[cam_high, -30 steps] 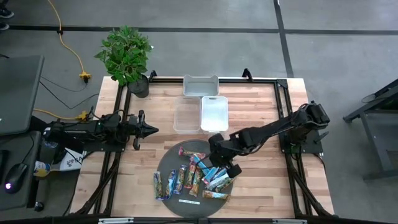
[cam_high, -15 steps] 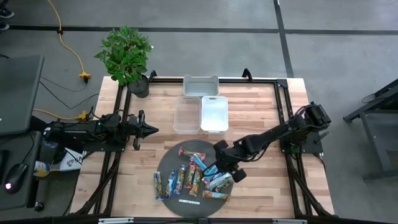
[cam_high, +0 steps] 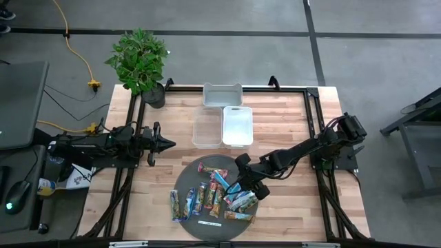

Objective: Pick and place Granola Bars by type
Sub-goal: Put the red granola bar into the gray bin

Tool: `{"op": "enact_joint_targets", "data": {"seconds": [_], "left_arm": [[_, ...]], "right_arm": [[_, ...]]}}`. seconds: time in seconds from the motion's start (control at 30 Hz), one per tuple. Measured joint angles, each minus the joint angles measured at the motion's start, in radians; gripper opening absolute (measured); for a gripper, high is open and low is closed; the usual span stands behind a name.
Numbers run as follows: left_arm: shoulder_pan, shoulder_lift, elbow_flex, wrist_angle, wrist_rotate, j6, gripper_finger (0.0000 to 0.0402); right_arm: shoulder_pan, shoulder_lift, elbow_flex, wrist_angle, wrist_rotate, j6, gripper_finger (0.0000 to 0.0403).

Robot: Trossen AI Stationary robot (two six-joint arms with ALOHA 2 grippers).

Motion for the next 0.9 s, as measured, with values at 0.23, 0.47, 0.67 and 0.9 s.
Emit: {"op": "enact_joint_targets", "data": {"seconds": [0.23, 0.47, 0.67, 0.9], "left_arm": [[0.000, 0.000, 0.000, 0.000, 0.000, 0.000, 0.0000], [0.000, 0.000, 0.000, -0.001, 0.000, 0.000, 0.0000], [0.000, 0.000, 0.000, -0.001, 0.000, 0.000, 0.0000], [0.000, 0.000, 0.000, -0.001, 0.000, 0.000, 0.0000]], "right_arm": [[0.000, 0.056, -0.002, 0.098, -0.016, -0.042, 0.0223], [0.000, 0.112, -0.002, 0.123, -0.013, -0.036, 0.0223], [0.000, 0.143, -0.001, 0.126, -0.014, -0.034, 0.0222], [0.000, 0.147, -0.001, 0.121, -0.024, 0.016, 0.0208]]}}
